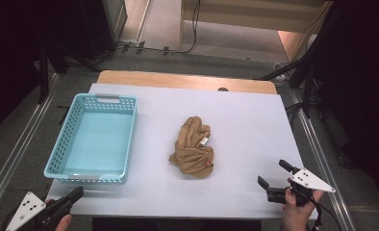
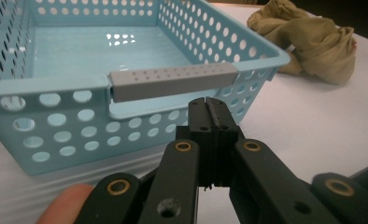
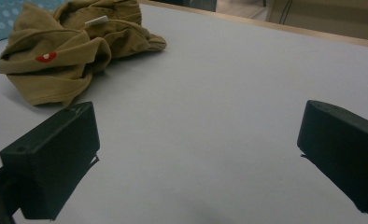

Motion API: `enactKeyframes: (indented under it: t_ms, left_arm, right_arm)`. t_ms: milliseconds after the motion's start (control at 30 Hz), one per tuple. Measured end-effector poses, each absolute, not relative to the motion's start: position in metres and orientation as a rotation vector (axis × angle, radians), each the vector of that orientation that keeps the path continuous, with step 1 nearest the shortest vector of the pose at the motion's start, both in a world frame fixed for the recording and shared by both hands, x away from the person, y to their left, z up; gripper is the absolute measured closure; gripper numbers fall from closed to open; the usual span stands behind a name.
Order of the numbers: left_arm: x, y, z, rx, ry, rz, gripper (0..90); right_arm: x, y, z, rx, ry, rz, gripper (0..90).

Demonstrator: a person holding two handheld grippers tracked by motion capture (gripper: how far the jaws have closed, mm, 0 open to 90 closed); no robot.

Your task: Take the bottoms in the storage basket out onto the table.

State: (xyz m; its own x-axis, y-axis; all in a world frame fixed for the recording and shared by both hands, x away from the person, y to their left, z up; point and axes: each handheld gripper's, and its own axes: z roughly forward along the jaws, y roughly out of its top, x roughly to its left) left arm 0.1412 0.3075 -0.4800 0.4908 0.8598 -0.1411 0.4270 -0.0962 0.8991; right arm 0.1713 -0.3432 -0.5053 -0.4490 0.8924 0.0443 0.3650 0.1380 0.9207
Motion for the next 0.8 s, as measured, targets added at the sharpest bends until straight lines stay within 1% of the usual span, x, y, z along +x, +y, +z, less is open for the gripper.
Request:
enactKeyframes:
  t_ms: [433, 800]
  left_arm:
    - [0.158, 0.311, -0.494, 1.746, 1.201, 0.532, 90.0]
    - [0.171, 0.310, -0.495, 1.734, 1.220, 0.529, 90.0]
  right_arm:
    - [0.172, -0.345, -0.507, 1.208, 1.891, 1.287, 0.0]
    - [0.173, -0.346, -0.508, 1.211, 1.890, 1.281, 0.0]
